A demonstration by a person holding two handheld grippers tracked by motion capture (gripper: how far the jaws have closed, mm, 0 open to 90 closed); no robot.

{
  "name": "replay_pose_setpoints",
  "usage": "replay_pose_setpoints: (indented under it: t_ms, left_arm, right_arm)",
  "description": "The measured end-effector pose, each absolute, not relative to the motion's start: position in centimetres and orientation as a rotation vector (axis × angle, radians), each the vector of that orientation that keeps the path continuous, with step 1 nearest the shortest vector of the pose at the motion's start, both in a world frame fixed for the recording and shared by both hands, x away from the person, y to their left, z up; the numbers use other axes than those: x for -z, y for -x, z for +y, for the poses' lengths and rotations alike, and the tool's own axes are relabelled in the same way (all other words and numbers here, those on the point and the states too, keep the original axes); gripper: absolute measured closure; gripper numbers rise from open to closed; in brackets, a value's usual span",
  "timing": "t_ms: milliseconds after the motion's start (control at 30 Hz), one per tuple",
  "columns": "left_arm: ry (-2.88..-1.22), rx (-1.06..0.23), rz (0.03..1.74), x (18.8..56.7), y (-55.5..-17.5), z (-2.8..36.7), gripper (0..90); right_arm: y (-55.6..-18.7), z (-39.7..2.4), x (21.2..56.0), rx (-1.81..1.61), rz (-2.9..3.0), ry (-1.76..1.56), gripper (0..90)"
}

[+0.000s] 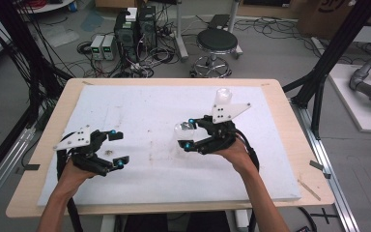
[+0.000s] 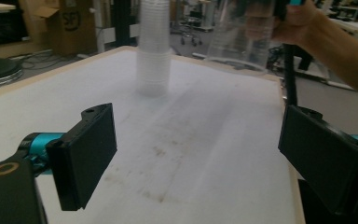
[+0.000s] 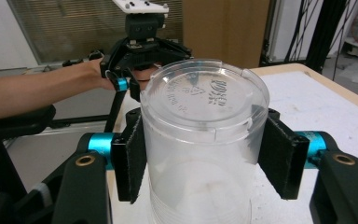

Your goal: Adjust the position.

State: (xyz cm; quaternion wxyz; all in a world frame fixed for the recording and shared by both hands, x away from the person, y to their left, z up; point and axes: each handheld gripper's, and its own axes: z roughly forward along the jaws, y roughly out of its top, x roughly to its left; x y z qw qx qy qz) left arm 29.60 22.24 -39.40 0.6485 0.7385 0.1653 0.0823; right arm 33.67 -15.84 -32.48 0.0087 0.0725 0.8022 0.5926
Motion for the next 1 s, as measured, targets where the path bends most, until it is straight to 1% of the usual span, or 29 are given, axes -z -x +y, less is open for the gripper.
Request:
replay_pose_setpoints:
  t_ms: [167,333,533,667,1000]
  left_arm:
    - [-1.663,-0.141,0.318,38.5,-30.1,19.5,11.3]
    - [-1.681,-0.106,0.243,37.7,-30.7,15.8,11.3]
    - [-1.699,-0.076,0.188,37.5,-31.3,12.4,11.3]
    - [-1.707,-0.065,0.183,37.7,-31.4,11.3,11.3]
    - [-1.714,-0.052,0.18,38.0,-31.7,10.7,12.0]
  right_arm:
    - [-33.5,-15.5,32.4,-1.863,2.517,-0.201,39.3]
    - [-33.4,-15.2,32.5,-1.871,2.53,-0.185,39.3]
    - [-33.2,-14.8,32.5,-1.876,2.542,-0.169,39.3]
    - [-33.1,-14.8,32.5,-1.882,2.537,-0.162,39.3]
    - [-33.1,-14.6,32.5,-1.902,2.541,-0.142,39.4]
